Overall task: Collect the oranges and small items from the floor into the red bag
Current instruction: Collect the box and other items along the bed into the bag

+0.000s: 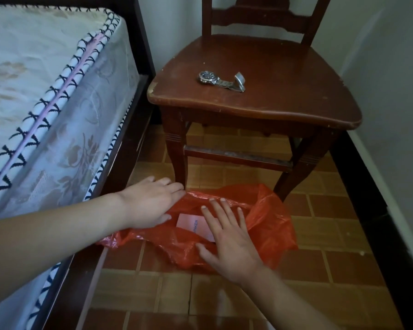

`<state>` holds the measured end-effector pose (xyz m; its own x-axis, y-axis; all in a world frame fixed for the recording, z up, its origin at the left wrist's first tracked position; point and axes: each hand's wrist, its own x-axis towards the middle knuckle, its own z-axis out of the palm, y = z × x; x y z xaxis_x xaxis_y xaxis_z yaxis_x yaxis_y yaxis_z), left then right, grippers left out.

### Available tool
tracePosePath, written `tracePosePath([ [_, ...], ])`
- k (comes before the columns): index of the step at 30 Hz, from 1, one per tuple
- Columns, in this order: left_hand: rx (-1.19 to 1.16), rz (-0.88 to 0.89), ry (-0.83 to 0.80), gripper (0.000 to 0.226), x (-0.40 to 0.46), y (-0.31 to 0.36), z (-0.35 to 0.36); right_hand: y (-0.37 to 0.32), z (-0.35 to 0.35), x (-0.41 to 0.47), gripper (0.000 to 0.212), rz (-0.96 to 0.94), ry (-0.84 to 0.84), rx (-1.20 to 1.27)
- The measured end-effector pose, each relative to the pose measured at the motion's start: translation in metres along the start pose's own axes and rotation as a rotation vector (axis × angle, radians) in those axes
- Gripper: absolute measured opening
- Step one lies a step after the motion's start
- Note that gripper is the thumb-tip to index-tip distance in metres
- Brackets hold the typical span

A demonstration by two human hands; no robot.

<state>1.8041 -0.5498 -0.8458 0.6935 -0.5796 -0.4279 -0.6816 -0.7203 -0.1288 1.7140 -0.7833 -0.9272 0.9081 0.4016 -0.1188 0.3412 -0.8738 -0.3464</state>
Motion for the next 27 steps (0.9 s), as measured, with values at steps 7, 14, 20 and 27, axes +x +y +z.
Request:
tracePosePath([
  [7,-0.046,0.112,-0.078,0.07,0.016,0.023,0.04,0.002,0.022,-0.005,0.091,-0.082,-0.117,0.009],
  [14,0.036,-0.038,-0.119,0.083,0.024,0.012,0.048,-0.006,0.044,-0.005,0.086,-0.036,-0.285,0.102],
  [20,0.068,-0.045,-0.113,0.093,0.027,0.011,0.05,-0.029,0.051,-0.017,0.074,-0.157,-0.494,0.164],
  [27,0.11,-0.044,-0.148,0.093,0.025,0.013,0.055,-0.037,0.035,-0.013,0.049,-0.202,-0.555,0.143],
])
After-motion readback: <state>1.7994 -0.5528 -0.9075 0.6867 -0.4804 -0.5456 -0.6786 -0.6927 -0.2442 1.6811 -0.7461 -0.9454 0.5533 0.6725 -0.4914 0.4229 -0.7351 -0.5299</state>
